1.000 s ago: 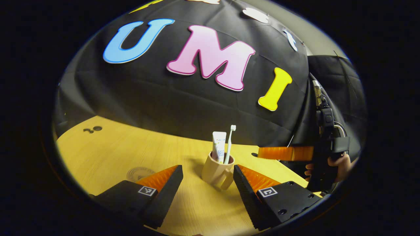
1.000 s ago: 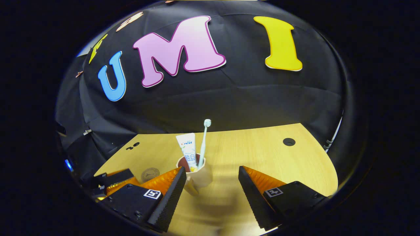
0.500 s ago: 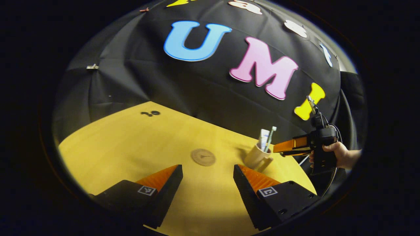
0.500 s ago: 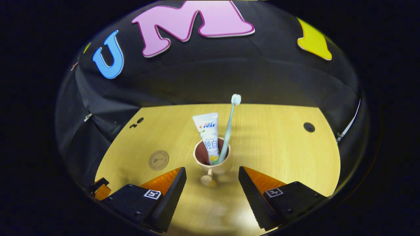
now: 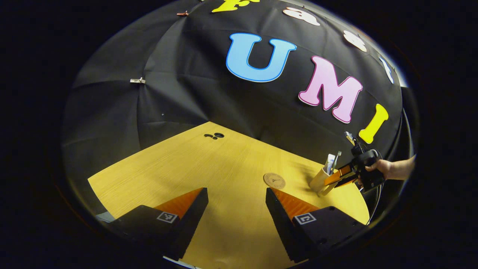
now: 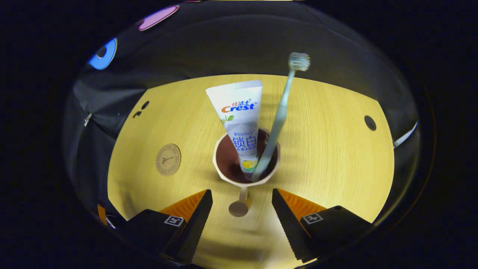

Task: Put the toothbrush and toothpaste on the desktop into the cup, then pick up the cup and place it on the coaster on the desktop.

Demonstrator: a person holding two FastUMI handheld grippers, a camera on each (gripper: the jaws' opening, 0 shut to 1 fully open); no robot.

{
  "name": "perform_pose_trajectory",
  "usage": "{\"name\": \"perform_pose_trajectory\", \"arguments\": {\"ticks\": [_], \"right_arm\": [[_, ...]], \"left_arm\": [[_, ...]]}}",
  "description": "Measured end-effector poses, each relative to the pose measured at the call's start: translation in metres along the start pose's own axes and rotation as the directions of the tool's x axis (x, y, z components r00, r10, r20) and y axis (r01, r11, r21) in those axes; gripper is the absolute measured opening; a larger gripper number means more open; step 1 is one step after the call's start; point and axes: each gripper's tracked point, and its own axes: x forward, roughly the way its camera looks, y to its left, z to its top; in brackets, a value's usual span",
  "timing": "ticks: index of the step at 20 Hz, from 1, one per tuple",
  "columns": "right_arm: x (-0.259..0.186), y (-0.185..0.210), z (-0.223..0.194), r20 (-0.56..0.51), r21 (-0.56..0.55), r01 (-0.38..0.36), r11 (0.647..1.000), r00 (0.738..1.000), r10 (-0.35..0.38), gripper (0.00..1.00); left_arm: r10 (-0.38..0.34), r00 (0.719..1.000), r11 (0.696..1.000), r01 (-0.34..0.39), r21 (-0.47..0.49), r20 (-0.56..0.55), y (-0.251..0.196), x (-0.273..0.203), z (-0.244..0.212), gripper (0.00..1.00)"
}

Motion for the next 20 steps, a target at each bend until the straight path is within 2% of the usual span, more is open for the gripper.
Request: {"name": "perform_pose_trajectory", "arguments": {"ticks": [2,5,8,9,10,13,14,15,18,19,20], "right_arm": [[0.01,0.007,0.001,-0.045,0.034,-0.014,0.999,0.999,0.015,0.98],[0.026,0.002,-0.005,-0.099,0.026,0.01,1.0,0.995,-0.007,0.97],[0.032,-0.002,-0.013,-0.14,0.02,0.037,0.999,0.99,-0.033,0.92],[0.032,-0.002,-0.011,-0.139,0.012,0.036,0.999,0.99,-0.034,0.81],[0.033,-0.001,-0.013,-0.142,0.011,0.033,0.999,0.989,-0.031,0.75],[0.036,0.0,-0.015,-0.153,0.022,0.034,0.999,0.988,-0.03,0.72],[0.036,0.0,-0.016,-0.156,0.023,0.034,0.999,0.987,-0.03,0.68],[0.037,0.001,-0.015,-0.155,0.029,0.031,0.999,0.988,-0.026,0.57],[0.037,-0.002,-0.016,-0.15,0.039,0.043,0.998,0.988,-0.036,0.48],[0.035,-0.002,-0.014,-0.151,0.029,0.049,0.998,0.987,-0.044,0.36],[0.035,-0.003,-0.015,-0.151,0.013,0.052,0.999,0.987,-0.05,0.29]], "left_arm": [[0.011,0.999,1.0,-0.01,0.008,-0.031,0.007,-0.003,-0.01,0.98],[0.017,0.997,1.0,-0.016,0.019,-0.071,0.012,-0.004,-0.023,0.98],[0.004,0.996,1.0,-0.001,0.031,-0.088,0.01,-0.001,-0.026,0.98],[-0.001,0.996,0.999,0.004,0.033,-0.092,0.008,0.0,-0.027,0.98],[-0.002,0.995,0.999,0.006,0.04,-0.098,0.007,0.001,-0.027,0.98],[-0.015,0.994,0.998,0.022,0.061,-0.112,0.002,0.003,-0.032,0.98],[-0.023,0.993,0.998,0.03,0.061,-0.117,-0.001,0.003,-0.033,0.98],[-0.032,0.992,0.998,0.039,0.058,-0.123,-0.004,0.004,-0.034,0.98],[-0.044,0.989,0.997,0.052,0.052,-0.14,-0.013,0.004,-0.039,0.98],[-0.046,0.988,0.997,0.054,0.053,-0.146,-0.015,0.005,-0.041,0.98],[-0.046,0.987,0.997,0.055,0.054,-0.153,-0.016,0.005,-0.042,0.98]]}}
